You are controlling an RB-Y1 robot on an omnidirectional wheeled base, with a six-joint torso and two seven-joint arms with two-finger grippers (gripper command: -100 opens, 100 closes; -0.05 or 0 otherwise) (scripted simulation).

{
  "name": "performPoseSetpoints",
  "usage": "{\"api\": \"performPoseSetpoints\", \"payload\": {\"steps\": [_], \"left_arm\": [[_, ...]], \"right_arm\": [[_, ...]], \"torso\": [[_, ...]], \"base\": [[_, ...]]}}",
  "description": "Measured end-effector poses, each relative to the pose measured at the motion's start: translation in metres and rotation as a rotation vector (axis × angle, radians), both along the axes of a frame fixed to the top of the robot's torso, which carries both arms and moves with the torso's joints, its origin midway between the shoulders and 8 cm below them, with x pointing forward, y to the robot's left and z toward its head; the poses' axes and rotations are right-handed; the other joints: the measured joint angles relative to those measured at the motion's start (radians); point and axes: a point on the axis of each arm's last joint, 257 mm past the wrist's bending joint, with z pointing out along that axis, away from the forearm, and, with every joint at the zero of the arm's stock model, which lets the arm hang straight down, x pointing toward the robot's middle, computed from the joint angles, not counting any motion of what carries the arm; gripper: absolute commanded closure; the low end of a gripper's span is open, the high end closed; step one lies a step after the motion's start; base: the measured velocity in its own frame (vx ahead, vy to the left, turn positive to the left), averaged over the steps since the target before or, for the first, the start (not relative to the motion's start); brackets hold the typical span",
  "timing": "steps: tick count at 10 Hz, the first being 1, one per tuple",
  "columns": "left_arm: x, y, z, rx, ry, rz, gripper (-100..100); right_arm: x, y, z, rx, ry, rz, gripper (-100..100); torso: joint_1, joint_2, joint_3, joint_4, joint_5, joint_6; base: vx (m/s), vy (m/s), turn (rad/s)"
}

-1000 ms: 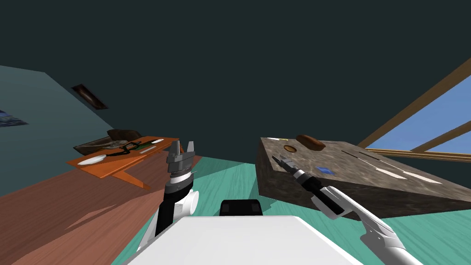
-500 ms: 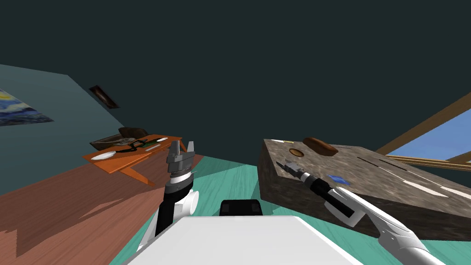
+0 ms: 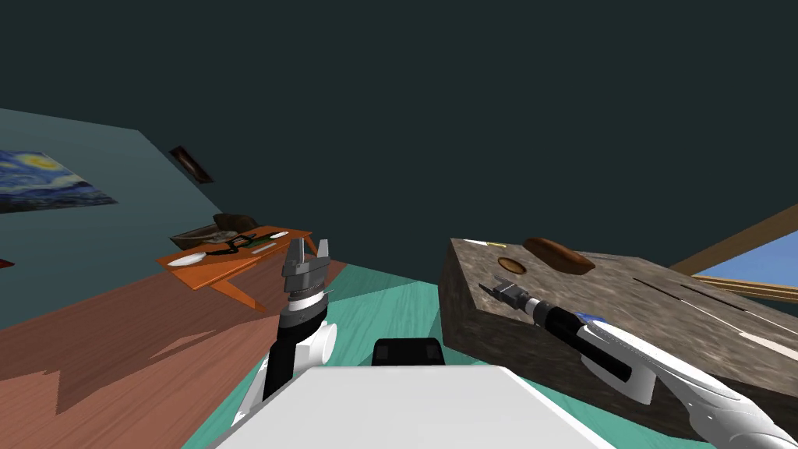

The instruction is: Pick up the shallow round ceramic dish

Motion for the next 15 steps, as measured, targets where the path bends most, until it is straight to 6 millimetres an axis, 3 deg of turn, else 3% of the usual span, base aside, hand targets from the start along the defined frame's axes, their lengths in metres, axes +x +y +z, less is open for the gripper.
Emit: {"api": "performPoseSetpoints", "payload": {"steps": [4,8,10,15], "left_arm": [[0.000,0.000,0.000,0.000,0.000,0.000,0],[0.000,0.000,0.000,0.000,0.000,0.000,0],[0.000,0.000,0.000,0.000,0.000,0.000,0],[0.000,0.000,0.000,0.000,0.000,0.000,0]], "right_arm": [[-0.018,-0.045,-0.016,-0.191,0.093,0.033,-100],[-0.039,-0.086,-0.019,-0.371,0.181,0.077,-100],[-0.056,-0.112,-0.024,-0.481,0.243,0.113,-100],[-0.081,-0.162,-0.017,-0.681,0.355,0.187,-100]], "torso": [[0.000,0.000,0.000,0.000,0.000,0.000],[0.000,0.001,0.001,0.000,0.000,0.000],[-0.002,0.000,0.000,0.000,0.000,0.000],[0.001,0.001,0.001,0.000,0.000,0.000]], "base": [[0.066,-0.047,0.071],[0.048,-0.050,0.059],[0.061,-0.068,0.079],[0.049,-0.045,0.056]]}}
